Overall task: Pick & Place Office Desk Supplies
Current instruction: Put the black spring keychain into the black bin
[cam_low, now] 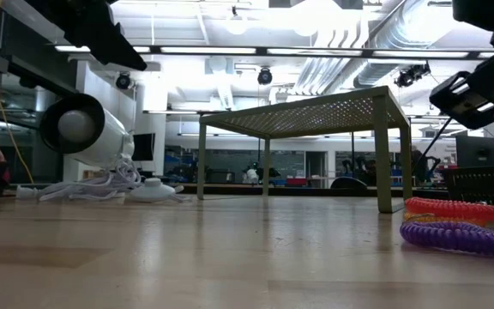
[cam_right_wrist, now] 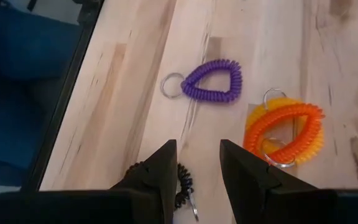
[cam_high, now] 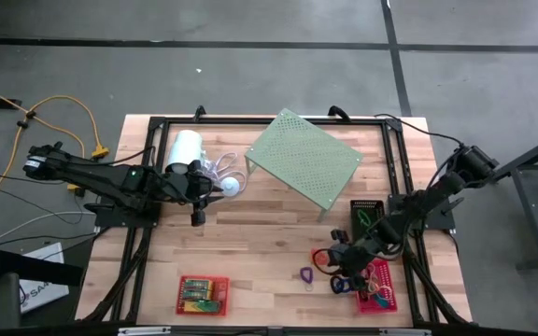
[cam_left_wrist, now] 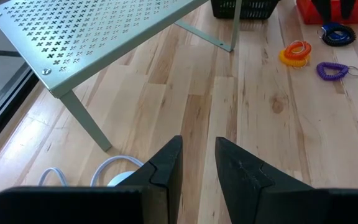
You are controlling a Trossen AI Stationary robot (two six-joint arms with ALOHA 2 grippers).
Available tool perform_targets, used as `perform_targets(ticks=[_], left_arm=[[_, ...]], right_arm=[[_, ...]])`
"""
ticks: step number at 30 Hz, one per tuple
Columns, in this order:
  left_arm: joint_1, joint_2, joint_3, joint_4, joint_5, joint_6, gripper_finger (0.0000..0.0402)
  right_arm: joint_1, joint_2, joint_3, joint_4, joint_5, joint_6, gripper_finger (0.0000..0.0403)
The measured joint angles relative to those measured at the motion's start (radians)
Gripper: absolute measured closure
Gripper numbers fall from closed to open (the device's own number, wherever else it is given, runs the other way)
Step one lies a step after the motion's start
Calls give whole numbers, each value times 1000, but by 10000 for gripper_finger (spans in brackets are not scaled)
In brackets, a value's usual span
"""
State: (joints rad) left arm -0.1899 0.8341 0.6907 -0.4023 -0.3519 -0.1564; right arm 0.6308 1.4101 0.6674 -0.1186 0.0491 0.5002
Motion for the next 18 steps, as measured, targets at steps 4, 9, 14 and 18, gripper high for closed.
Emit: perform_targets(ticks=[4, 9, 14, 18], left_arm=[[0, 0, 0, 0, 0, 0, 313], [0, 0, 0, 0, 0, 0, 313], [0, 0, 0, 0, 0, 0, 313], [0, 0, 0, 0, 0, 0, 313]], right_arm=[[0, 0, 1, -39, -4, -8, 294], [0, 0, 1, -84, -4, -11, 294], [0, 0, 1, -90, -4, -28, 294], [0, 0, 1, -90, -4, -33, 294]])
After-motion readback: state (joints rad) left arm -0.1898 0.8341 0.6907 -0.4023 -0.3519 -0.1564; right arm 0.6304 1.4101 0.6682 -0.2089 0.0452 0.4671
